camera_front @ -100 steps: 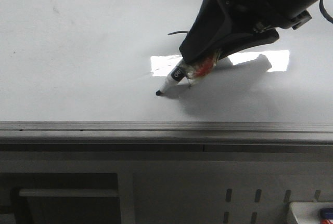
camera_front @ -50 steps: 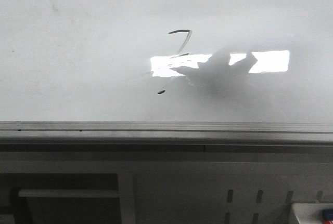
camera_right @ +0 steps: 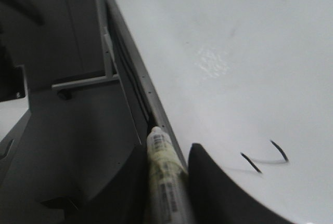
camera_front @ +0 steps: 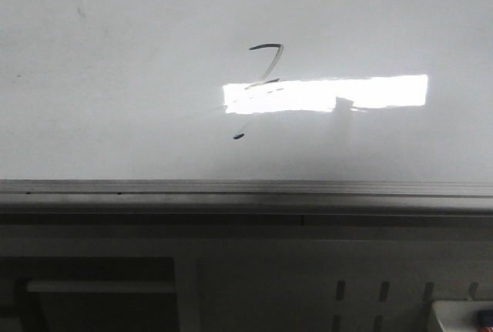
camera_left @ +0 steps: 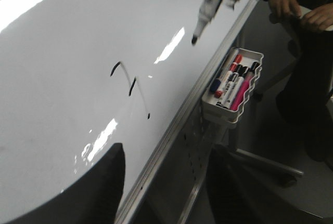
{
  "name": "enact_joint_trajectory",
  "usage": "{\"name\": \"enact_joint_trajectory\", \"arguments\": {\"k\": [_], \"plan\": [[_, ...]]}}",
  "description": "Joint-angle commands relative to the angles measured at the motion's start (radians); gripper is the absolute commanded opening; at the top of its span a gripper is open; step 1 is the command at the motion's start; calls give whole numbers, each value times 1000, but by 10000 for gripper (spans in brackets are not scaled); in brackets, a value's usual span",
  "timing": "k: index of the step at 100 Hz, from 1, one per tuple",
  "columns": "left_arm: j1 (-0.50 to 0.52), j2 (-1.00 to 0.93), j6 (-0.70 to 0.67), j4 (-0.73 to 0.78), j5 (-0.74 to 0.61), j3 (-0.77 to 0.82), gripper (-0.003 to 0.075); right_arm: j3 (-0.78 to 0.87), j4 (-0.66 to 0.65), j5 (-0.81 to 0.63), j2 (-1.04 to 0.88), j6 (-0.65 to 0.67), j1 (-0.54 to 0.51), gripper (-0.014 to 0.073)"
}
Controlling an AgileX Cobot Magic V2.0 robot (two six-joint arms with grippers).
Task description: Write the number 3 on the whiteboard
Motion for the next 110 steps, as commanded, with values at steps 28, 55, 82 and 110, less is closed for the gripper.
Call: {"name": "enact_joint_trajectory", "arguments": {"k": [28, 55, 82, 110], "plan": [[-232, 204, 82, -111, 10, -191, 389, -32, 13, -270, 72, -117, 266, -54], [-294, 280, 80, -107, -18, -206, 389, -34, -13, -290, 76, -118, 325, -54], [-294, 289, 63, -105, -18, -206, 354, -34, -13, -278, 76, -118, 325, -54], [-267, 289, 62, -66, -29, -206, 237, -34, -9, -278, 69, -118, 330, -54]]}}
